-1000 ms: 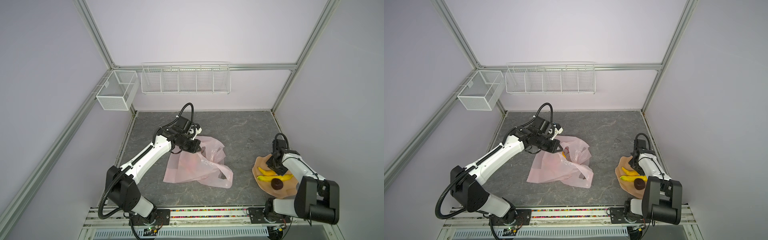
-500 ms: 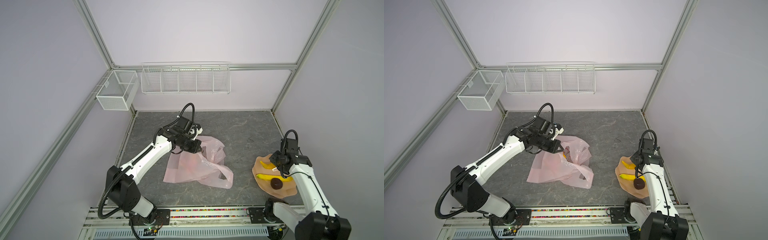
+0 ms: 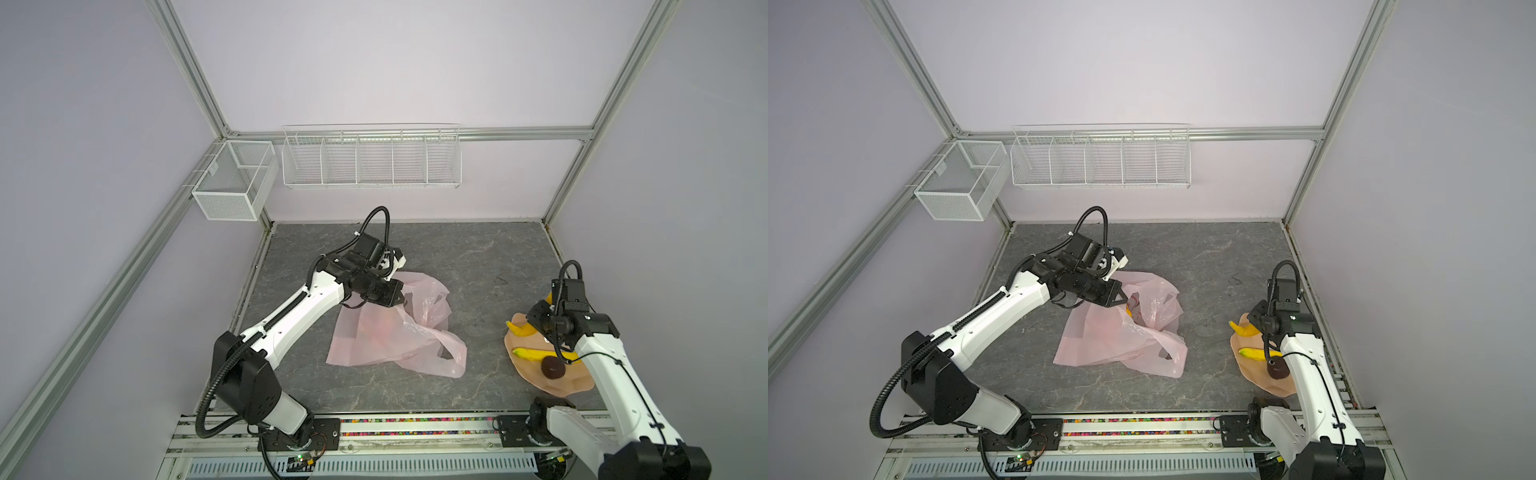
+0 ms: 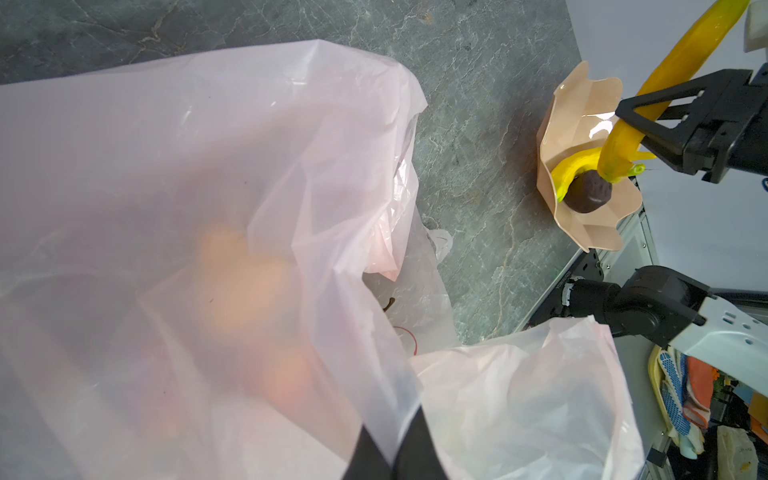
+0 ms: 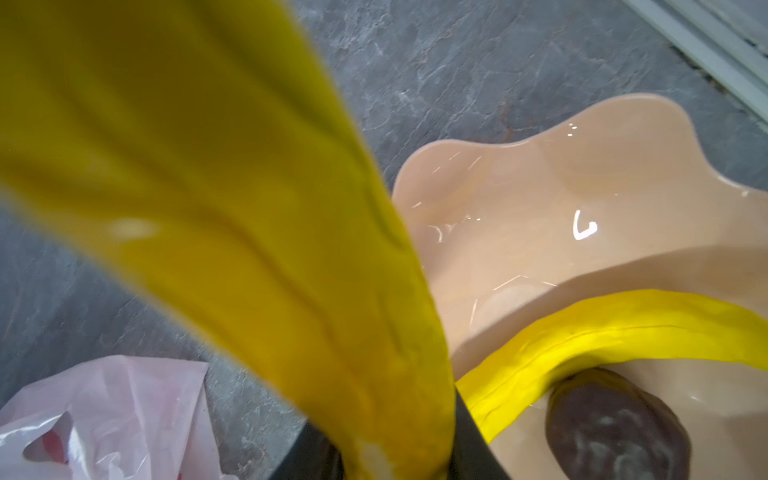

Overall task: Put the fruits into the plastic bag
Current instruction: 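Lift the yellow banana with the right gripper and carry it toward the bag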

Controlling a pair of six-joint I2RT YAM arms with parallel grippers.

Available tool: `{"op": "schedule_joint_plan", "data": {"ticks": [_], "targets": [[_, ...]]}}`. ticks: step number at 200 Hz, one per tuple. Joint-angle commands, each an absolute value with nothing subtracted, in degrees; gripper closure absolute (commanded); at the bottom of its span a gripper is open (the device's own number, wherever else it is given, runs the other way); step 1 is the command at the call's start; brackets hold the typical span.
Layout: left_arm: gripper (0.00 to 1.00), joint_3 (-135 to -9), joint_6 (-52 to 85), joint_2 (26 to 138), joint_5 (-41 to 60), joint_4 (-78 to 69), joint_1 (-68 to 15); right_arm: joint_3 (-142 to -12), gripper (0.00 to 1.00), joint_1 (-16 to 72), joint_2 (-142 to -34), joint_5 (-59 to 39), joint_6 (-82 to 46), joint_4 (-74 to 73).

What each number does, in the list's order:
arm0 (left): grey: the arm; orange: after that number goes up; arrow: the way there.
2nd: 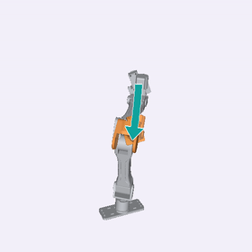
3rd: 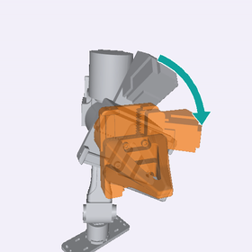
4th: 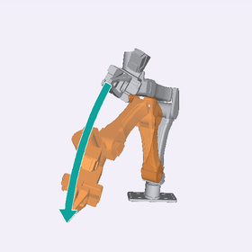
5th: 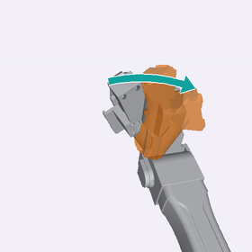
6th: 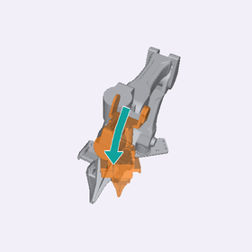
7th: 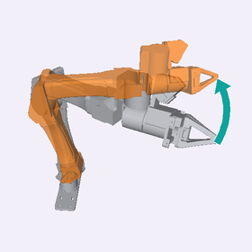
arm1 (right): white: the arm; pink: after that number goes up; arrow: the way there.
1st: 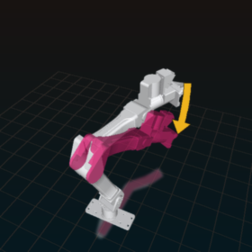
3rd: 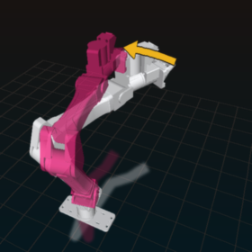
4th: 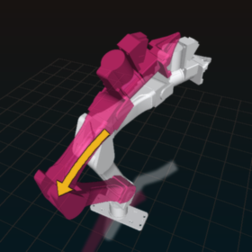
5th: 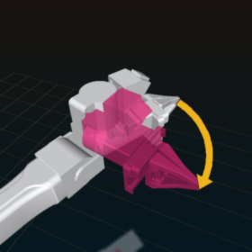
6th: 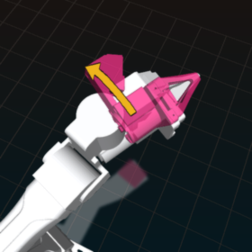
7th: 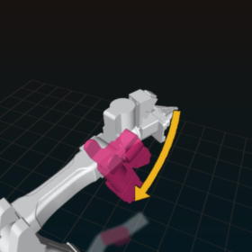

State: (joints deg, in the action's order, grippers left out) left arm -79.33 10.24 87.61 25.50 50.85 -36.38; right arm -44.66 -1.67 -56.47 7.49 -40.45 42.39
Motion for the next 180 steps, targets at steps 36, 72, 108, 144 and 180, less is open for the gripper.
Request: {"op": "schedule_joint_plan", "data": {"ticks": [36, 72, 108, 144, 180], "targets": [[1.00, -80.7, 9.7, 86.5, 26.3, 50.8, -36.6, -43.1, 0.84, 7.3, -57.8, 4.6, -45.2, 33.4], [1.00, -80.7, 9.8, 86.3, 26.3, 50.8, -36.7, -41.8, 0.83, 13.6, -59.2, 3.0, -46.3, 26.1], [1.00, -80.6, 10.0, 86.0, 26.3, 50.7, -36.8, -41.6, 0.84, 18.7, -60.8, 3.7, -46.4, 21.4], [1.00, -80.8, 10.1, 86.0, 26.4, 50.7, -36.8, -42.2, 0.84, 22.6, -62.0, 5.7, -46.6, 19.7], [1.00, -81.3, 10.1, 86.2, 26.4, 50.7, -36.9, -42.7, 0.84, 27.3, -63.3, 8.5, -47.7, 18.8]]}}
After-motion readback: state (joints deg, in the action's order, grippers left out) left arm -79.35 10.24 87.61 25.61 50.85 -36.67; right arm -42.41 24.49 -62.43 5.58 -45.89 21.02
